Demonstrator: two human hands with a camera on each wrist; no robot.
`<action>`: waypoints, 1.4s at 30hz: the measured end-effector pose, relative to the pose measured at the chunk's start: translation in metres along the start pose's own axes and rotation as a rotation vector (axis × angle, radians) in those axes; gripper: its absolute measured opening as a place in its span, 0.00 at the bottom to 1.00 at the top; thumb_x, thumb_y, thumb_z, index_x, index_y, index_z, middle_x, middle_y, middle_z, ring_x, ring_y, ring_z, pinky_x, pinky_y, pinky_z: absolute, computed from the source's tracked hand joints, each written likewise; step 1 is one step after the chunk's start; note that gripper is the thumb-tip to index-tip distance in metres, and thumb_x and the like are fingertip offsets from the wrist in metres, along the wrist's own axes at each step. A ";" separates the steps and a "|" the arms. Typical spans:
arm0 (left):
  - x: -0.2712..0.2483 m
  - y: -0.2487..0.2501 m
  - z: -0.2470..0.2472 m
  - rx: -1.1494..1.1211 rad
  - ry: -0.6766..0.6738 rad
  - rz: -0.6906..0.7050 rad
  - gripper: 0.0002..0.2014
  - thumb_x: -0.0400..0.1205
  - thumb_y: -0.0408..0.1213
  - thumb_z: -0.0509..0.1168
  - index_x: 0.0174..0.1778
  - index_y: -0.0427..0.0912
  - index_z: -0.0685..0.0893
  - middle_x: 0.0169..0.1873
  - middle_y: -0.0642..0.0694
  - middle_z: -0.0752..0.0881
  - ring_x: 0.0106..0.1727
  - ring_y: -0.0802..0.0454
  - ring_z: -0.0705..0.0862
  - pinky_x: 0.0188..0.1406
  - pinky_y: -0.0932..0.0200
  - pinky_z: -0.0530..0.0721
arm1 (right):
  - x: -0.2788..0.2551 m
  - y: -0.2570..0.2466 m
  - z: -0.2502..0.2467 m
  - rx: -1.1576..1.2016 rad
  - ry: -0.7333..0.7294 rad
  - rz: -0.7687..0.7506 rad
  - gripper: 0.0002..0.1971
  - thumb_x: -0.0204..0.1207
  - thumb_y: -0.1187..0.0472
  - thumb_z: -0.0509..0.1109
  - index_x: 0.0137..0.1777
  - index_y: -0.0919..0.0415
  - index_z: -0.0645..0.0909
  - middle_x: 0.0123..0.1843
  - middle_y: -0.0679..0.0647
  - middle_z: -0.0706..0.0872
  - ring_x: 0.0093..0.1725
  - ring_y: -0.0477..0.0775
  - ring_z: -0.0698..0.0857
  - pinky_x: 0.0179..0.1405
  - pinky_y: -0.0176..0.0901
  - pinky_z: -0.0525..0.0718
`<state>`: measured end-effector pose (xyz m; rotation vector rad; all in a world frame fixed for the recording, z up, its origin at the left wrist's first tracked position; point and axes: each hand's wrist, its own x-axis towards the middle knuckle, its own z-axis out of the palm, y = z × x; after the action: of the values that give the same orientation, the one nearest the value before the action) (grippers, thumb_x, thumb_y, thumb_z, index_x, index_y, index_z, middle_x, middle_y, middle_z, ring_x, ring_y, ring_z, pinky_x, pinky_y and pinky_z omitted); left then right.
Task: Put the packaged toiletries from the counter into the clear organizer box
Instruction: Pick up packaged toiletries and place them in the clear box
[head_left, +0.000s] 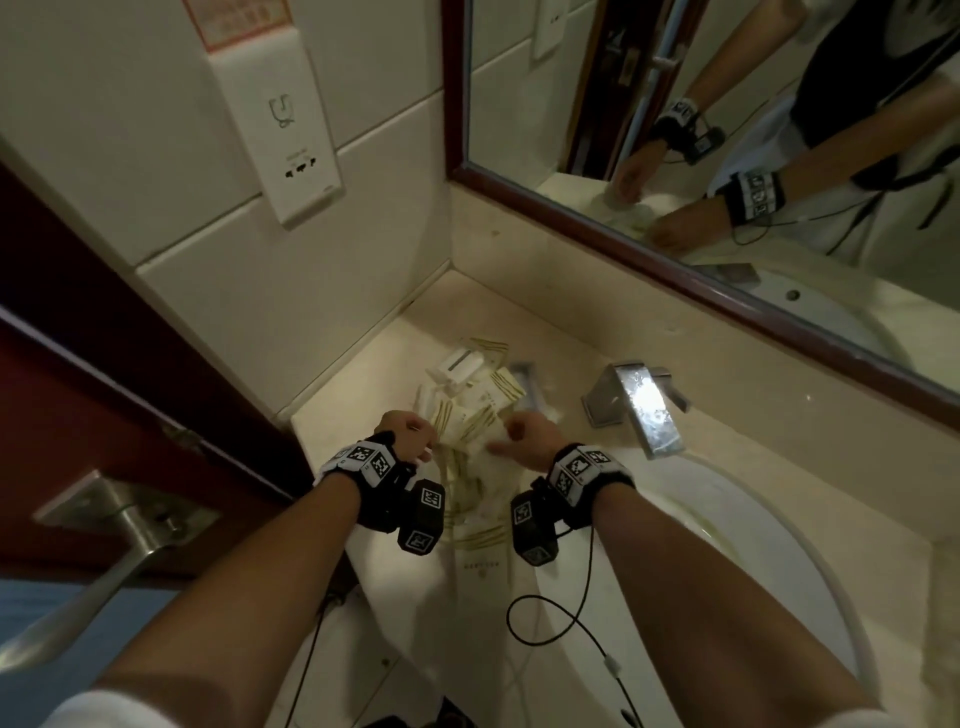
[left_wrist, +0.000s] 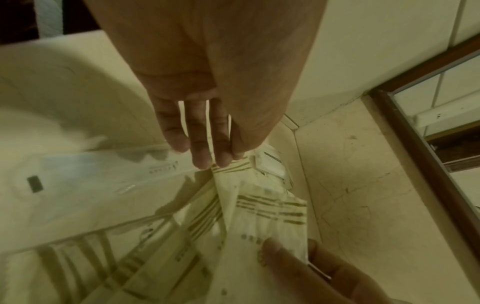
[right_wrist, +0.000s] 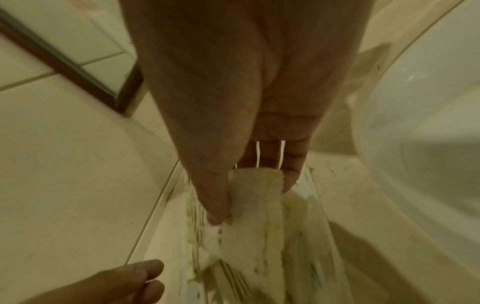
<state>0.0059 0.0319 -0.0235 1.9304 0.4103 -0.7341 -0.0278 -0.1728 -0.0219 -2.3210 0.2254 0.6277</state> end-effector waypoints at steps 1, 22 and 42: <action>0.001 0.003 0.003 0.007 0.006 0.006 0.07 0.80 0.31 0.64 0.43 0.30 0.85 0.39 0.32 0.85 0.33 0.39 0.83 0.31 0.56 0.80 | -0.001 0.001 -0.005 0.031 0.034 -0.003 0.13 0.75 0.51 0.75 0.42 0.59 0.78 0.39 0.52 0.79 0.40 0.54 0.79 0.40 0.45 0.76; 0.033 0.012 0.032 0.229 0.106 -0.029 0.29 0.73 0.36 0.73 0.69 0.35 0.72 0.67 0.34 0.78 0.64 0.36 0.80 0.59 0.52 0.79 | 0.005 0.024 -0.027 0.295 0.409 0.080 0.16 0.79 0.56 0.69 0.63 0.63 0.77 0.63 0.60 0.83 0.51 0.51 0.78 0.47 0.39 0.73; -0.019 0.087 0.035 0.101 0.144 0.146 0.03 0.81 0.33 0.62 0.42 0.40 0.79 0.39 0.38 0.79 0.54 0.37 0.85 0.58 0.47 0.82 | -0.059 0.020 -0.080 0.582 0.410 -0.047 0.18 0.75 0.63 0.76 0.60 0.60 0.74 0.55 0.55 0.78 0.41 0.54 0.85 0.21 0.45 0.88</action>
<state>0.0300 -0.0386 0.0371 2.0915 0.3212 -0.5315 -0.0558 -0.2431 0.0457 -1.8521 0.4721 0.0332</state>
